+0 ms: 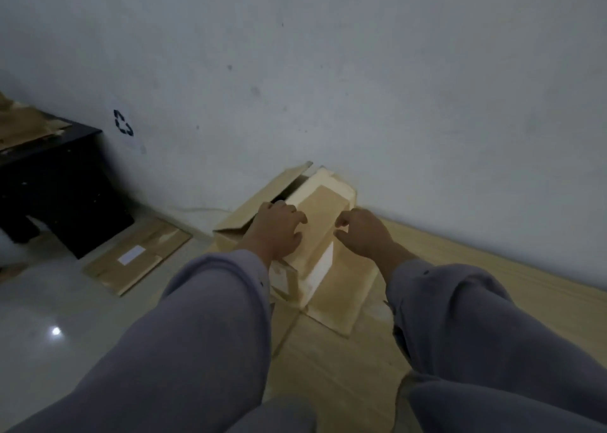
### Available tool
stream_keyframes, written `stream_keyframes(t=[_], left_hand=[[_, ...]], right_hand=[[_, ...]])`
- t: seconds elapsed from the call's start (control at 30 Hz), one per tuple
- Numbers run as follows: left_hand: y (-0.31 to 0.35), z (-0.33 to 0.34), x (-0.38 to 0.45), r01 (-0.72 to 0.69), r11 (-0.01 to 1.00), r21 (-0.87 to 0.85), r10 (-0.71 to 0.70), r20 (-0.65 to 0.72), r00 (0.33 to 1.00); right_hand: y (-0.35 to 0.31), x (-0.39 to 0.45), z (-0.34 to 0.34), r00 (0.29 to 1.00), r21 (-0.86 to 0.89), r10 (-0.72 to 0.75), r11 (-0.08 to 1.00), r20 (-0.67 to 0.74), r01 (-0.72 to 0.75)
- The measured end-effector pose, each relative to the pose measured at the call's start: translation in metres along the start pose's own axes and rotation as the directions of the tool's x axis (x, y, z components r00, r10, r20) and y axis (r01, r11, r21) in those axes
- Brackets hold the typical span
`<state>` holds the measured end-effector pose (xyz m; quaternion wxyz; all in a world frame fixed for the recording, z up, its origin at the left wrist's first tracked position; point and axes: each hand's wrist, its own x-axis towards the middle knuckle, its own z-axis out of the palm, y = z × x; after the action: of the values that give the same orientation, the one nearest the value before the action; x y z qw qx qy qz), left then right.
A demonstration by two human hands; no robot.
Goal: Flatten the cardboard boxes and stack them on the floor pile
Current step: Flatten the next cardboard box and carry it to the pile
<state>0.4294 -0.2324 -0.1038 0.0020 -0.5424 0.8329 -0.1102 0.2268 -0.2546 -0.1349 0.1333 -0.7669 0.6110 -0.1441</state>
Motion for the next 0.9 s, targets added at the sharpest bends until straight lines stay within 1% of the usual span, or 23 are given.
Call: stream_keyframes(t=[0.07,0.1,0.13,0.2,0.3,0.37,0.43,0.5,0.53,0.6,0.67,0.7,0.73,0.77,0.83,0.87,0.9], left_hand=[[-0.038,0.004,0.013,-0.027,0.999,-0.046,0.022,-0.109,0.994],[-0.056,0.008,0.018,-0.018,0.997,-0.072,0.009,-0.117,0.993],[-0.073,0.011,0.023,0.007,0.995,-0.095,-0.016,-0.087,0.996],[-0.099,0.022,0.033,0.069,0.991,-0.117,-0.062,0.059,0.996],[-0.121,0.046,0.044,0.117,0.979,-0.170,-0.059,0.311,0.949],[-0.125,0.065,0.048,0.135,0.967,-0.217,-0.036,0.409,0.912],[-0.125,0.081,0.049,0.138,0.959,-0.248,-0.009,0.460,0.888],[-0.127,0.093,0.052,0.134,0.953,-0.273,0.014,0.480,0.877],[-0.129,0.096,0.055,0.130,0.951,-0.281,0.023,0.481,0.876],[-0.133,0.099,0.063,0.122,0.947,-0.299,0.038,0.479,0.877],[-0.133,0.099,0.071,0.123,0.941,-0.315,0.041,0.467,0.883],[-0.131,0.098,0.075,0.134,0.937,-0.323,0.032,0.461,0.887],[-0.127,0.098,0.076,0.147,0.934,-0.327,0.016,0.447,0.894],[-0.123,0.097,0.077,0.157,0.932,-0.326,-0.005,0.424,0.906],[-0.112,0.099,0.076,0.158,0.937,-0.311,-0.043,0.346,0.937],[-0.106,0.101,0.075,0.156,0.940,-0.304,-0.061,0.300,0.952],[-0.102,0.103,0.073,0.161,0.938,-0.306,-0.081,0.260,0.962]], right_hand=[[-0.018,0.024,0.003,0.997,0.034,0.048,0.998,-0.068,-0.046],[-0.029,0.035,0.007,0.995,0.048,0.061,0.997,-0.085,-0.057],[-0.038,0.045,0.012,0.994,0.058,0.069,0.996,-0.086,-0.065],[-0.056,0.064,0.021,0.994,0.065,0.086,0.995,-0.069,-0.081],[-0.078,0.083,0.037,0.985,0.107,0.135,0.987,-0.110,-0.124],[-0.089,0.088,0.048,0.980,0.134,0.153,0.982,-0.125,-0.137],[-0.095,0.091,0.055,0.986,0.069,0.131,0.990,-0.106,-0.124],[-0.095,0.093,0.053,0.984,0.005,0.124,0.992,-0.126,-0.125],[-0.094,0.094,0.048,0.980,-0.008,0.117,0.993,-0.162,-0.120],[-0.085,0.095,0.033,0.955,-0.053,0.081,0.993,-0.287,-0.101],[-0.072,0.095,0.008,0.910,-0.086,0.095,0.986,-0.403,-0.141],[-0.064,0.093,-0.006,0.884,-0.065,0.148,0.978,-0.443,-0.196],[-0.056,0.090,-0.019,0.857,-0.038,0.231,0.960,-0.461,-0.279],[-0.046,0.086,-0.030,0.823,-0.030,0.335,0.920,-0.458,-0.391],[-0.024,0.073,-0.040,0.720,-0.074,0.554,0.769,-0.417,-0.635],[-0.017,0.065,-0.038,0.669,-0.080,0.641,0.697,-0.376,-0.713],[-0.012,0.058,-0.031,0.634,-0.061,0.706,0.652,-0.316,-0.756]])
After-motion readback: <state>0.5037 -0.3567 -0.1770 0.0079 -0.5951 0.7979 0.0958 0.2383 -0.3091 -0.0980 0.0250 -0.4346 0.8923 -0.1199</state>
